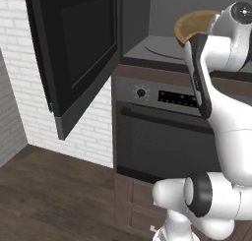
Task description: Pick the avocado from the sink and place it in the bowl. Then pick the bowl and place it in the microwave. Then close the microwave door and press the start button.
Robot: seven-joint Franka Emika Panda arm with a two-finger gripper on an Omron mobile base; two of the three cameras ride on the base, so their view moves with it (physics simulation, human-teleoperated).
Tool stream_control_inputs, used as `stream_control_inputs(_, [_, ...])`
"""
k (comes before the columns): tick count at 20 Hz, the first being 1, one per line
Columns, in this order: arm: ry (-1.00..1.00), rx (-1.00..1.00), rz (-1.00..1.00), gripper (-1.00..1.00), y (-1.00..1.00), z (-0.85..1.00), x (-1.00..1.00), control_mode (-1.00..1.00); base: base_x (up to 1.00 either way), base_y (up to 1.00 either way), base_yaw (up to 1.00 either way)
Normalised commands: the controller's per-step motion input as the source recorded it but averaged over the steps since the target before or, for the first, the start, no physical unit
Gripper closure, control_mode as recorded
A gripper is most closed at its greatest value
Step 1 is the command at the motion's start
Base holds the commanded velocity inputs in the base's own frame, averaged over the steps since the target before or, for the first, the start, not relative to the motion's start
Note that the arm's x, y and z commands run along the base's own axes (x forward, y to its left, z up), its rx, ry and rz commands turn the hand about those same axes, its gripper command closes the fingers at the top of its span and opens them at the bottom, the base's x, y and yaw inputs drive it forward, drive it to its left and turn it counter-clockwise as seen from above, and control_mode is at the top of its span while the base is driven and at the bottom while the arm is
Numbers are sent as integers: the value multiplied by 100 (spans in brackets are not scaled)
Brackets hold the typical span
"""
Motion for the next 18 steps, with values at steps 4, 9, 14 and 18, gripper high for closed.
stream_control_inputs(4, [0, 0, 0, 100, -1, -30, 31, -100, 0, 0, 0])
stream_control_inputs(9, [0, 0, 0, 100, -4, -30, 28, -100, 0, 0, 0])
stream_control_inputs(14, [0, 0, 0, -100, -5, -18, 39, -100, 0, 0, 0])
stream_control_inputs(18, [-3, 0, 0, -100, 0, -12, 25, -100, 0, 0, 0])
